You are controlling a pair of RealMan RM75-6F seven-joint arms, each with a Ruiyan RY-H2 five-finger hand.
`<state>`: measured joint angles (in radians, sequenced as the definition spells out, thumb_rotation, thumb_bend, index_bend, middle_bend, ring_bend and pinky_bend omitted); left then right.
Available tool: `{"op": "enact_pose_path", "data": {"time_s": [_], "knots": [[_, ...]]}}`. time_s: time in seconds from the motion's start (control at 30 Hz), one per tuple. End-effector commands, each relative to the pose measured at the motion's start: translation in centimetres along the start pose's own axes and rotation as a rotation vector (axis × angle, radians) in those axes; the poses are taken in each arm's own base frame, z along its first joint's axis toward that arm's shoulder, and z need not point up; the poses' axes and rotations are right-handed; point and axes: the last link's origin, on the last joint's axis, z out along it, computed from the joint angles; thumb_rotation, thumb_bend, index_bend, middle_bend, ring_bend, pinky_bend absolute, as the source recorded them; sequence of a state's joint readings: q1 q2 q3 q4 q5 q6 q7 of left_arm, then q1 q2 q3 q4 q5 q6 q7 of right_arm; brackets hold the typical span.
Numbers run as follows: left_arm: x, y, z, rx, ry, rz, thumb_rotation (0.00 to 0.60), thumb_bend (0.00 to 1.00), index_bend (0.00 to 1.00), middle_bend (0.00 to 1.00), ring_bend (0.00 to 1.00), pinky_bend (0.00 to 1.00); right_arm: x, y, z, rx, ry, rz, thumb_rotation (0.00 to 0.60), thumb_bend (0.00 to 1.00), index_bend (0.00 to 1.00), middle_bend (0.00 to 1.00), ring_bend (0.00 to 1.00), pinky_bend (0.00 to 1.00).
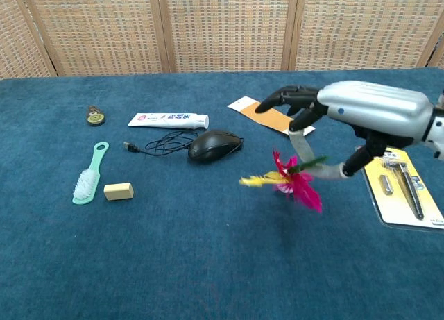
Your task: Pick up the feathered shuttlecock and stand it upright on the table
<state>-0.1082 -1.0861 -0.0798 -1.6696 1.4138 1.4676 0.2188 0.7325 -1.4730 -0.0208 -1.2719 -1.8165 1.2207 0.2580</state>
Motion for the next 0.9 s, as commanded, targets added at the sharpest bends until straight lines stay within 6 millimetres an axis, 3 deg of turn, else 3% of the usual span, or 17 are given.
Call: {"op": "enact_pose_path", "data": {"time_s": [0.03,0.37,0.8,0.9], "knots": [[0.1,-0.1,0.0,0.002,-0.002,-0.006,0.6,0.0,0.0,0.0,0.0,0.0,2.0,0.0,2.5,-0.083,0.023,0.129,0.6,0.39,0.65,0.1,0.0,0.19],[0.5,-0.5,0.0,0.007,-0.004,-0.024,0.6,0.0,0.0,0.0,0.0,0.0,3.2,1.2,6.0,-0.281,-0.026,0.211,0.6,0.4,0.65,0.11,0.0,0.19],[0.6,-0.4,-0.4,-0.006,0.0,-0.03,0.6,0.0,0.0,0.0,0.0,0.0,2.6,2.0,4.6,-0.354,-0.095,0.214,0.6,0.41,0.64,0.12,0.0,0.2],[0.6,-0.3,-0.5,-0.011,0.001,-0.028,0.6,0.0,0.0,0.0,0.0,0.0,2.7,2.4,4.3,-0.384,-0.087,0.218,0.6,0.34,0.51,0.12,0.0,0.2]]}}
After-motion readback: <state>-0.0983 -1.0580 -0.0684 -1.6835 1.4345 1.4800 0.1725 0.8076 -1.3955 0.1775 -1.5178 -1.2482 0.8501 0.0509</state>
